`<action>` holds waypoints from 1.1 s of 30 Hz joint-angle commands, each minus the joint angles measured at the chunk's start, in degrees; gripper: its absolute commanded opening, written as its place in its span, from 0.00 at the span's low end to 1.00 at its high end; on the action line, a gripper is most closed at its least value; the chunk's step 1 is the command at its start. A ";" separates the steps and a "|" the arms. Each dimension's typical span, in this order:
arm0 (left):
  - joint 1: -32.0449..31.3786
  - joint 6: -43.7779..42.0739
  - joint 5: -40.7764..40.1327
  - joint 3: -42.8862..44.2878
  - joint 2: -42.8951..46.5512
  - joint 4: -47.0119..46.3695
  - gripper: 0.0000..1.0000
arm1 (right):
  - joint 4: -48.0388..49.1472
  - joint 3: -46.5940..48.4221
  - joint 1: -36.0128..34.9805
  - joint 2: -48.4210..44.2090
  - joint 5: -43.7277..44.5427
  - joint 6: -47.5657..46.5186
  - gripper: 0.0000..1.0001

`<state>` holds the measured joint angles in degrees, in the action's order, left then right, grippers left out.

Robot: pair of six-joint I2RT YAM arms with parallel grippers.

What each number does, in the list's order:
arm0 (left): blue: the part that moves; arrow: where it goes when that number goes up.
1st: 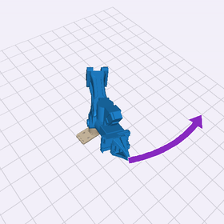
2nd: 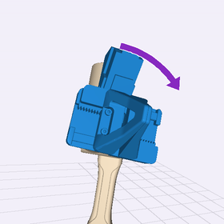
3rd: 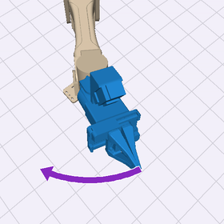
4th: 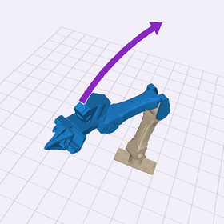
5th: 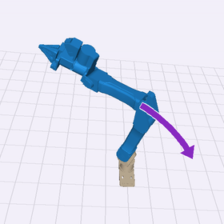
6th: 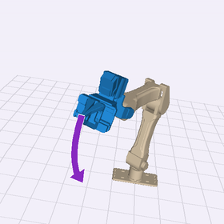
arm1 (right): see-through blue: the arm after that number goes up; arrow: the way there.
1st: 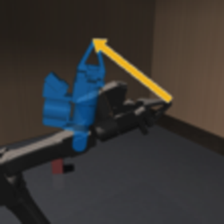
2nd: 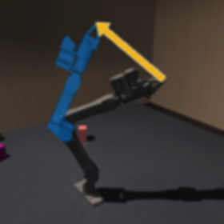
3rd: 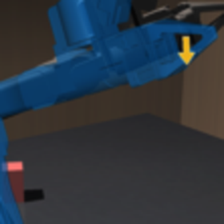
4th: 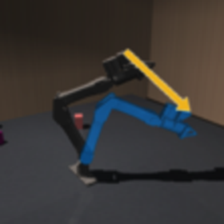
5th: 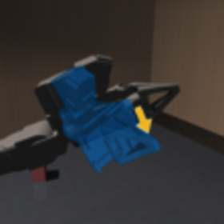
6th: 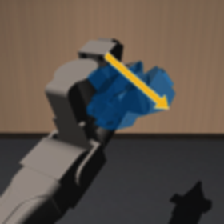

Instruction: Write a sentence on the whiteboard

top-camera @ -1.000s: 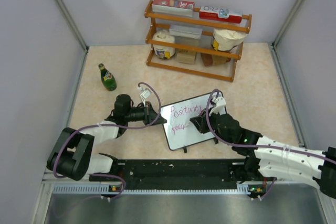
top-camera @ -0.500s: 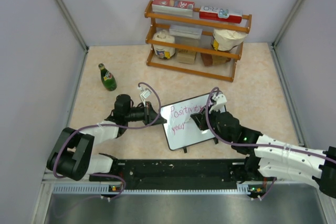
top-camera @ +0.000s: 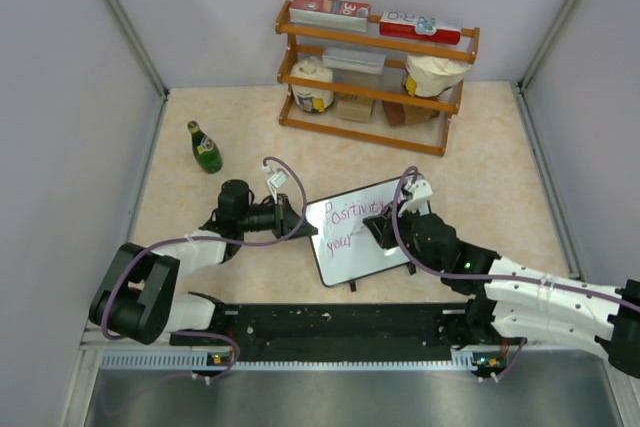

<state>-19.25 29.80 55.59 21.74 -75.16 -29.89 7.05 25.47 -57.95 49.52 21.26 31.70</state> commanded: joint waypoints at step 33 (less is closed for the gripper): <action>-0.18 -5.37 -4.62 -0.47 -0.26 1.41 0.00 | -8.44 1.24 1.53 -12.60 -3.32 -0.50 0.00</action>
<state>-19.25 29.80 55.66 21.74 -75.16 -29.93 -0.10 24.58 -57.49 37.63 19.66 31.53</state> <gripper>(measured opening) 0.109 0.087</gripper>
